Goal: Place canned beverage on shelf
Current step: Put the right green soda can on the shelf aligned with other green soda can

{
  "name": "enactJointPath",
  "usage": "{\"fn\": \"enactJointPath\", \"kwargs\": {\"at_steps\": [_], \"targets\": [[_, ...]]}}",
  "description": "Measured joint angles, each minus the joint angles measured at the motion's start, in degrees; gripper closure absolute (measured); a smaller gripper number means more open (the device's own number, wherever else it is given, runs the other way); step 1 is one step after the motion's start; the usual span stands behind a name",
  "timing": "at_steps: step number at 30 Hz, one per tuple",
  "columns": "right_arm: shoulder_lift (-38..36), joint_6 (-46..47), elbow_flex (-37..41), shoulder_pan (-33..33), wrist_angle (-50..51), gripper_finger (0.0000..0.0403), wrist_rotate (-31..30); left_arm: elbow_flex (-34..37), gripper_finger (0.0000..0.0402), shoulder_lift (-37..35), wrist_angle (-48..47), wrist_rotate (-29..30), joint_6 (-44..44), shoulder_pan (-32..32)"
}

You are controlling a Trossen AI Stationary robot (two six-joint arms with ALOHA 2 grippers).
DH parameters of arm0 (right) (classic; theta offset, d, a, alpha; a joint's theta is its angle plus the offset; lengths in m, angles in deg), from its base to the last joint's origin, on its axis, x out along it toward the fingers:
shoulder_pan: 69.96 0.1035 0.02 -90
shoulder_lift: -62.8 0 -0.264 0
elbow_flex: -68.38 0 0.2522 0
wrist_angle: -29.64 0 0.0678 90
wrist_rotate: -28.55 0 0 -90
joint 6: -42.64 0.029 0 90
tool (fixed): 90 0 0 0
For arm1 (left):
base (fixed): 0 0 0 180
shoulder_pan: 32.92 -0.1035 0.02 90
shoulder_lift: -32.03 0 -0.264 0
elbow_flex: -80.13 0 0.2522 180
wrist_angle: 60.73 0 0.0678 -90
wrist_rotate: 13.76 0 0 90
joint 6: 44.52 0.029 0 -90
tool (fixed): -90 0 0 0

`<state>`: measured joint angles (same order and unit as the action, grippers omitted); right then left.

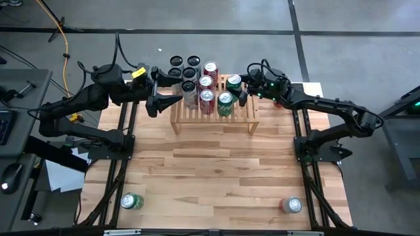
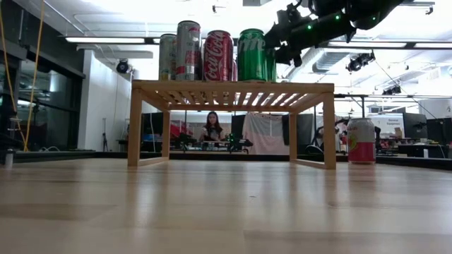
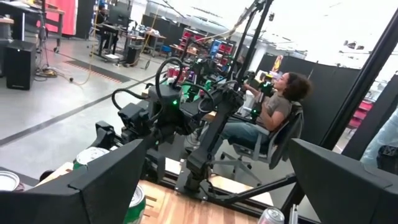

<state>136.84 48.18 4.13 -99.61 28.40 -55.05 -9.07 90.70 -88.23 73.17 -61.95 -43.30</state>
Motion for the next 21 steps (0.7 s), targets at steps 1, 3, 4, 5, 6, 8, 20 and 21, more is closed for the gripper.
{"fn": "enactJointPath", "kwargs": {"at_steps": [1, 3, 4, 5, 6, 8, 20, 21], "targets": [[0.0, -0.1, 0.0, 0.0, -0.1, 0.0111, 0.1, 0.0, 0.0014, 0.0, 0.0, 0.0, 0.0, 0.0], [0.0, -0.5, 0.0, 0.0, 0.4, 0.0111, 0.1, 0.0, 0.0014, 0.0, 0.0, 0.0, 0.0, 0.0], [0.0, -0.6, 0.0, 0.0, 0.6, 0.0111, 0.1, 0.0, 0.0014, 0.0, 0.0, 0.0, 0.0, 0.0], [0.0, -0.7, 0.0, 0.0, 0.5, 0.0106, 0.1, 0.0, 0.0014, 0.0, 0.0, 0.0, 0.0, 0.0], [0.0, -0.6, 0.0, 0.0, 0.4, 0.0096, 0.1, 0.0, 0.0014, 0.0, 0.0, 0.0, 0.0, 0.0], [0.0, -0.5, 0.0, 0.0, 0.2, 0.0066, 0.1, 0.0, 0.0014, 0.0, 0.0, 0.0, 0.0, 0.0], [-0.2, 0.0, -0.1, 0.0, -1.9, 0.0016, -0.2, 0.0, 0.0014, 0.0, 0.0, 0.0, 0.1, 0.0], [-0.3, 0.0, -0.1, 0.0, -2.4, 0.0016, -0.4, 0.0, 0.0014, 0.0, 0.0, 0.0, 0.1, 0.0]]}}
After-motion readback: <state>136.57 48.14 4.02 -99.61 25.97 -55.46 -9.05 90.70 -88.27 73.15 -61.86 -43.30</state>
